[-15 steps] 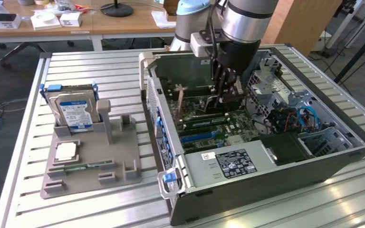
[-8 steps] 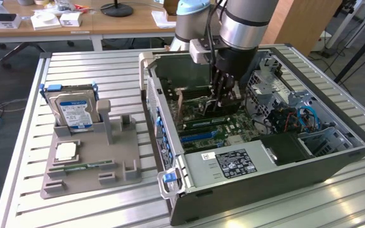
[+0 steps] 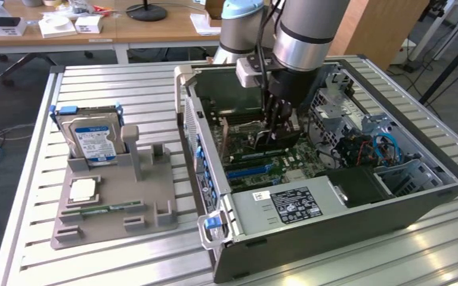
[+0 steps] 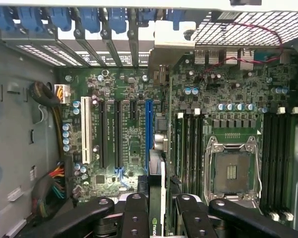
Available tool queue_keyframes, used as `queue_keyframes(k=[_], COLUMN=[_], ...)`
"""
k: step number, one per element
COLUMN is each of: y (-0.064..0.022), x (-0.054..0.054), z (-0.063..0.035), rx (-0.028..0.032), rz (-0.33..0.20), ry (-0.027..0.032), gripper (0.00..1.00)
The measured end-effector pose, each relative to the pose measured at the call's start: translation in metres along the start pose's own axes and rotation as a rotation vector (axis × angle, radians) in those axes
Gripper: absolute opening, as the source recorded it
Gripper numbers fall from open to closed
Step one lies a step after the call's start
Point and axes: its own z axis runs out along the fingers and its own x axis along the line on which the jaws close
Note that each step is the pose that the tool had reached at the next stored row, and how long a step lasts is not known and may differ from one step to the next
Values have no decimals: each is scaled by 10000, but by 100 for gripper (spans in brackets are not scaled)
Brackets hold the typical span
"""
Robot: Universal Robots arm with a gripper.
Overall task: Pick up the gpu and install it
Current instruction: 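Insert the gpu into the slot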
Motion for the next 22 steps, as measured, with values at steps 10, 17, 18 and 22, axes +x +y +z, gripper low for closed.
queue_keyframes(k=[10,17,18,22], y=[1,12,13,14], x=[3,66,75,79], z=[88,86,86,95], rx=[-3,-2,-1,-2], rz=[0,-3,-3,-3], ry=[2,1,0,-1], gripper=[26,26,26,26])
